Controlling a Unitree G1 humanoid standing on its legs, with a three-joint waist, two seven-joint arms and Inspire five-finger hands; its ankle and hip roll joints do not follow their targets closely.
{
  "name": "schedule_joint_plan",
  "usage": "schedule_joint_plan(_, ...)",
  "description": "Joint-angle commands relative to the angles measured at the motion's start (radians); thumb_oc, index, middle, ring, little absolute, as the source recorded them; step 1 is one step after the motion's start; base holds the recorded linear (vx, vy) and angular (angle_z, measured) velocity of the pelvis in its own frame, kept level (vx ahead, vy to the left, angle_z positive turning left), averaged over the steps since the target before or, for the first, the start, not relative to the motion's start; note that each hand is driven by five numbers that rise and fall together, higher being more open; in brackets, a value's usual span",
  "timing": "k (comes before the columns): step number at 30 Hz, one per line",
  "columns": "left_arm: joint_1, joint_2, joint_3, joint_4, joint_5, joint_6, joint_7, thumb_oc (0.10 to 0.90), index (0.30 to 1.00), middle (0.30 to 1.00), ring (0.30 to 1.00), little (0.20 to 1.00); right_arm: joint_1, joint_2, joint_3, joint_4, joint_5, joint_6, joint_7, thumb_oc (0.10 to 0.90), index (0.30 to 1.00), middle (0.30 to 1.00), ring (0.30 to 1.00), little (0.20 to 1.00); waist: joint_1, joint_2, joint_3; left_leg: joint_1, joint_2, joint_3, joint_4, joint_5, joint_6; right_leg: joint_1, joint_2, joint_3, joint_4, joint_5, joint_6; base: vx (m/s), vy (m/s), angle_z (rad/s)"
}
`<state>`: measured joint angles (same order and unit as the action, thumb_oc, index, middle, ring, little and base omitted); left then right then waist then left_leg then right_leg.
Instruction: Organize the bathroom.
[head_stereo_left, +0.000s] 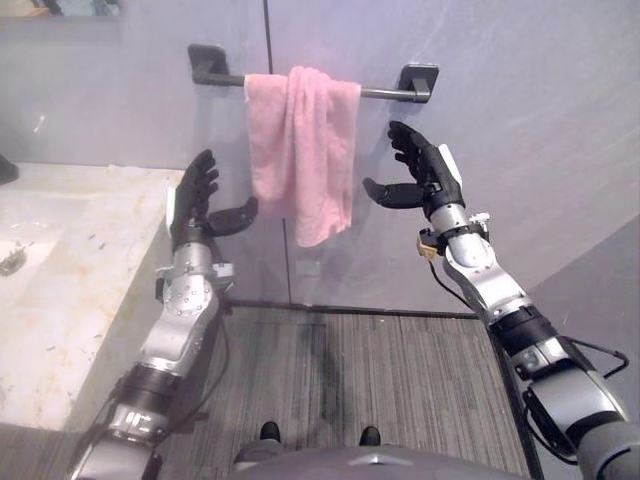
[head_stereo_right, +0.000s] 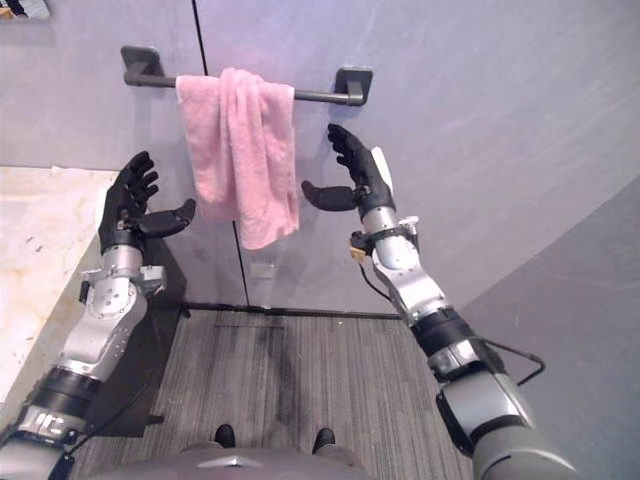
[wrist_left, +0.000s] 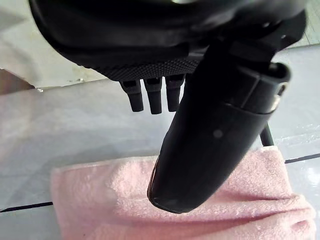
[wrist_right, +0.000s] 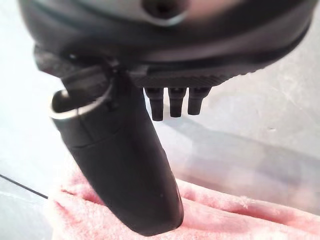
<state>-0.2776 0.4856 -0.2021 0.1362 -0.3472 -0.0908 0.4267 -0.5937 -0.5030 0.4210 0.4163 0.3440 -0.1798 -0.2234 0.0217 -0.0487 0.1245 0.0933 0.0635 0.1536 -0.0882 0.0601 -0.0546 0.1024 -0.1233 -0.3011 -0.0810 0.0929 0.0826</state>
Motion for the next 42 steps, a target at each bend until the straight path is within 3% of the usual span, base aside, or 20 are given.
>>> schedule_joint_plan(1, -0.296, 0.067, -0.091, 0.109, -0.01, -0.07, 0.002, 0.8, 0.9, 0.9, 0.9, 0.9, -0.216, -0.002, 0.023, 0.044, 0.07, -0.086, -0.011, 0.8, 0.9, 0.9, 0.9, 0.9, -0.012, 0.017, -0.093, 0.049, -0.02, 0.063, 0.001, -0.106, -0.001, 0.014, -0.032, -0.004, 0.007, -0.059, 0.103, 0.06, 0.023, 0.03)
schedule_joint_plan(8, -0.481, 0.108, -0.149, 0.268, -0.019, -0.061, 0.017, 0.8, 0.9, 0.9, 0.9, 0.9, -0.282, 0.015, 0.078, 0.077, 0.101, -0.074, 0.045, 0.8, 0.9, 0.9, 0.9, 0.9, -0.034, 0.026, -0.101, 0.049, -0.033, 0.066, 0.001, -0.11, 0.003, 0.008, -0.035, 0.005, 0.011, -0.059, 0.106, 0.05, 0.027, -0.01)
schedule_joint_plan(17, -0.597, 0.121, -0.208, 0.41, -0.033, -0.047, -0.014, 0.8, 0.9, 0.9, 0.9, 0.9, -0.371, 0.036, 0.122, 0.166, 0.157, -0.072, 0.076, 0.8, 0.9, 0.9, 0.9, 0.9, -0.037, 0.033, -0.107, 0.049, -0.048, 0.072, 0.001, -0.116, 0.009, 0.005, -0.036, 0.009, 0.009, -0.06, 0.11, 0.04, 0.028, -0.01)
schedule_joint_plan(18, -0.611, 0.124, -0.221, 0.433, -0.037, -0.047, -0.025, 0.682, 0.724, 0.724, 0.724, 0.724, -0.387, 0.038, 0.132, 0.182, 0.168, -0.073, 0.087, 0.8, 0.9, 0.9, 0.9, 0.9, -0.036, 0.034, -0.108, 0.049, -0.051, 0.073, 0.001, -0.117, 0.011, 0.004, -0.038, 0.009, 0.009, -0.059, 0.111, 0.0, 0.0, 0.0)
schedule_joint_plan(21, -0.616, 0.122, -0.227, 0.448, -0.041, -0.051, -0.041, 0.562, 0.542, 0.542, 0.542, 0.542, -0.392, 0.045, 0.137, 0.184, 0.164, -0.073, 0.094, 0.8, 0.9, 0.9, 0.9, 0.9, -0.035, 0.034, -0.108, 0.048, -0.054, 0.073, 0.001, -0.117, 0.012, 0.002, -0.039, 0.009, 0.01, -0.058, 0.113, 0.04, 0.027, 0.0)
schedule_joint_plan(24, -0.617, 0.119, -0.23, 0.456, -0.064, -0.052, -0.065, 0.502, 0.453, 0.453, 0.453, 0.453, -0.391, 0.051, 0.141, 0.179, 0.165, -0.07, 0.101, 0.8, 0.9, 0.9, 0.9, 0.9, -0.037, 0.035, -0.108, 0.049, -0.057, 0.074, 0.003, -0.119, 0.015, -0.001, -0.041, 0.014, 0.011, -0.057, 0.115, 0.03, 0.024, -0.07)
schedule_joint_plan(28, -0.607, 0.114, -0.225, 0.441, -0.091, -0.04, -0.105, 0.478, 0.418, 0.418, 0.418, 0.418, -0.368, 0.062, 0.141, 0.16, 0.143, -0.061, 0.099, 0.8, 0.9, 0.9, 0.9, 0.9, -0.039, 0.036, -0.102, 0.051, -0.062, 0.077, 0.006, -0.123, 0.02, -0.005, -0.044, 0.018, 0.014, -0.053, 0.118, 0.02, 0.014, -0.11)
schedule_joint_plan(30, -0.6, 0.111, -0.223, 0.433, -0.105, -0.028, -0.118, 0.408, 0.312, 0.312, 0.312, 0.312, -0.362, 0.066, 0.14, 0.156, 0.136, -0.057, 0.098, 0.8, 0.9, 0.9, 0.9, 0.9, -0.04, 0.037, -0.1, 0.051, -0.064, 0.078, 0.006, -0.124, 0.021, -0.006, -0.045, 0.02, 0.014, -0.052, 0.12, 0.01, 0.013, -0.05)
schedule_joint_plan(31, -0.596, 0.11, -0.222, 0.431, -0.098, -0.026, -0.124, 0.4, 0.3, 0.3, 0.3, 0.3, -0.358, 0.068, 0.14, 0.154, 0.133, -0.056, 0.097, 0.8, 0.9, 0.9, 0.9, 0.9, -0.04, 0.038, -0.099, 0.051, -0.065, 0.079, 0.007, -0.124, 0.022, -0.007, -0.045, 0.021, 0.016, -0.052, 0.121, 0.01, 0.019, -0.05)
schedule_joint_plan(42, -0.565, 0.123, -0.2, 0.429, -0.082, -0.044, -0.077, 0.4, 0.3, 0.3, 0.3, 0.3, -0.33, 0.067, 0.127, 0.126, 0.111, -0.066, 0.073, 0.8, 0.9, 0.9, 0.9, 0.9, -0.041, 0.037, -0.09, 0.055, -0.071, 0.083, 0.007, -0.127, 0.028, -0.012, -0.049, 0.025, 0.024, -0.05, 0.125, 0.0, 0.003, -0.01)
